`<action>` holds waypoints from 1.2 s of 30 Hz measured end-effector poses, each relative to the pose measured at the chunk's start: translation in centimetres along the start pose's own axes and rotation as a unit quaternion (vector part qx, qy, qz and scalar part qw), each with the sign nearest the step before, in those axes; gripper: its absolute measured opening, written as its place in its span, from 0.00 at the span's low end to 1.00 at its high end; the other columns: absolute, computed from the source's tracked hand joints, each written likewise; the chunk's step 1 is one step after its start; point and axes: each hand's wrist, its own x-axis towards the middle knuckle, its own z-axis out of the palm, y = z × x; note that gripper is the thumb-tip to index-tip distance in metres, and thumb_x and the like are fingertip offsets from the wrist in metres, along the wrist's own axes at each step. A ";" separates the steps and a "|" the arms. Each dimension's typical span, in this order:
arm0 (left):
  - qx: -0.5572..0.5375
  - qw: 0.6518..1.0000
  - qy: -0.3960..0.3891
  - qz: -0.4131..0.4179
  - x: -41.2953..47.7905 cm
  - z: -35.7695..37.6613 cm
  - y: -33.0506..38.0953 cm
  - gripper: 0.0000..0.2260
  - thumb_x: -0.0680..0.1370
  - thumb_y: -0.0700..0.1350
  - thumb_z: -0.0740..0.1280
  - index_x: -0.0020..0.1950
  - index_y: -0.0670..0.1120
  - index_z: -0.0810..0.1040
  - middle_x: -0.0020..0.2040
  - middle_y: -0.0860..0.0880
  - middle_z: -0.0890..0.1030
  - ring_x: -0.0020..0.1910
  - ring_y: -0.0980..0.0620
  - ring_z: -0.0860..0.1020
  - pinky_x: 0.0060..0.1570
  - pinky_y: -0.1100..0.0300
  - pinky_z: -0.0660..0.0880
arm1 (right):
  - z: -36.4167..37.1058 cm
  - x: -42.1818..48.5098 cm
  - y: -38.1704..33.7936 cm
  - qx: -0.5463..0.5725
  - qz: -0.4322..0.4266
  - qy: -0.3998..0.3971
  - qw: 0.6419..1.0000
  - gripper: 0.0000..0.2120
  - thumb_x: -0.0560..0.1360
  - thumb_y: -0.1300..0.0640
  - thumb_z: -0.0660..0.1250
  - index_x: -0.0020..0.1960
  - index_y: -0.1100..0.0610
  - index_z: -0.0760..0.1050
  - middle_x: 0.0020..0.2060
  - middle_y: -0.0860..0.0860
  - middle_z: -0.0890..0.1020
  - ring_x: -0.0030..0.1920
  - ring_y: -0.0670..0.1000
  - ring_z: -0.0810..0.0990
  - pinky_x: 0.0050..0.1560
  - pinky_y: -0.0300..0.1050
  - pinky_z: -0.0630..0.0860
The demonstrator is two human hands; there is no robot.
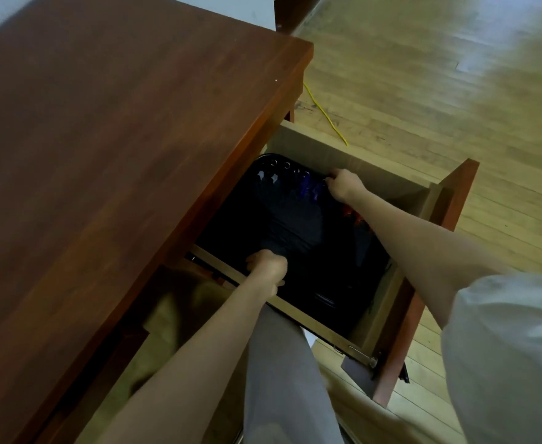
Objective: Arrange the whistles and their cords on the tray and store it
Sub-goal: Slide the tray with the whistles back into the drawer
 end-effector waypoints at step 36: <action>0.309 0.923 0.045 0.223 -6.2 -2.7 0.4 0.22 0.78 0.40 0.61 0.72 0.40 0.63 0.70 0.39 0.65 0.69 0.40 0.64 0.65 0.51 0.67 | 0.3 -10.8 -2.2 -0.173 -0.048 -0.040 0.983 0.18 0.79 0.52 0.59 0.67 0.55 0.70 0.65 0.60 0.70 0.67 0.62 0.68 0.68 0.61 0.64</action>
